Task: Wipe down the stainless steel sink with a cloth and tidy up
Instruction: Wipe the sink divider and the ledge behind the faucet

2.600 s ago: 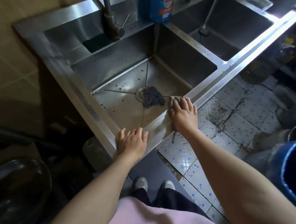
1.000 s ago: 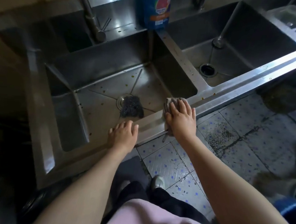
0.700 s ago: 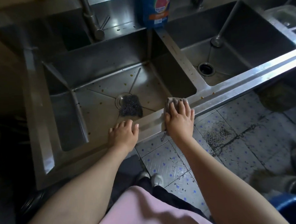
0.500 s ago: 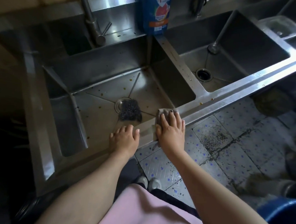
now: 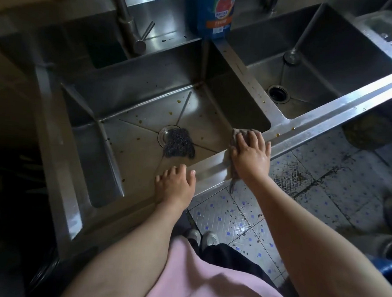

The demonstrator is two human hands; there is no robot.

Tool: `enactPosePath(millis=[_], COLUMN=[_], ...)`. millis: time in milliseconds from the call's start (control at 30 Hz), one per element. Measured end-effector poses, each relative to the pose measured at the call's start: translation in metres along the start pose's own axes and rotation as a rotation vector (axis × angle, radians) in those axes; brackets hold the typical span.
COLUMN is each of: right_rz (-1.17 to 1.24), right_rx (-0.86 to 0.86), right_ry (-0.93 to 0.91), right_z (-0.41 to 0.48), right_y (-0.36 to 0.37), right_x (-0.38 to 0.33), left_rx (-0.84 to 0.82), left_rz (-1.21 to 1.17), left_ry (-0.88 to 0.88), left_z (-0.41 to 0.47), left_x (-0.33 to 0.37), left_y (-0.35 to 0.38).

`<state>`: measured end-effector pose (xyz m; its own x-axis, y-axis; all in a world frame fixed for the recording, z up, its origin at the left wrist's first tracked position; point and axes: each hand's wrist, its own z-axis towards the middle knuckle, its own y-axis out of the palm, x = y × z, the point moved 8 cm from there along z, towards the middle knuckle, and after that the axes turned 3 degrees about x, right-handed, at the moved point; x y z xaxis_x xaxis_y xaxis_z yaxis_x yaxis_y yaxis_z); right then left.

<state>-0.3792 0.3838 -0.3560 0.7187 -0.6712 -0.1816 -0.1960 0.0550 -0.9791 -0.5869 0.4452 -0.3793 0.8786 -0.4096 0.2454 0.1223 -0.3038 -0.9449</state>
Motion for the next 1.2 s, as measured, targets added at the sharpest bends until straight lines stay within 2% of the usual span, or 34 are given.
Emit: enactPosePath(millis=[167, 367, 500, 700, 900, 1100, 1200], right_rz=[0.002, 0.054, 0.028, 0.03, 0.016, 0.01, -0.025], right_rx=[0.007, 0.018, 0.015, -0.002, -0.008, -0.019, -0.006], right_ry=[0.036, -0.049, -0.102, 0.029, 0.083, -0.175, -0.239], right_z=[-0.017, -0.062, -0.045, -0.006, -0.017, -0.06, -0.064], right_y=[0.002, 0.017, 0.012, 0.0, 0.006, 0.016, 0.012], right_x=[-0.004, -0.051, -0.038, 0.009, 0.002, -0.045, -0.045], left_rx=[-0.007, -0.014, -0.014, -0.019, -0.014, -0.024, -0.039], left_rz=[0.001, 0.005, -0.02, -0.032, -0.008, -0.009, 0.003], left_ry=[0.0, -0.006, 0.007, 0.007, -0.005, 0.003, 0.029], left_z=[0.0, 0.0, -0.001, 0.0, -0.001, 0.0, -0.001], left_x=[0.001, 0.001, 0.0, 0.0, 0.001, 0.002, 0.004], left_y=[0.0, -0.001, -0.001, -0.002, -0.001, -0.001, -0.001])
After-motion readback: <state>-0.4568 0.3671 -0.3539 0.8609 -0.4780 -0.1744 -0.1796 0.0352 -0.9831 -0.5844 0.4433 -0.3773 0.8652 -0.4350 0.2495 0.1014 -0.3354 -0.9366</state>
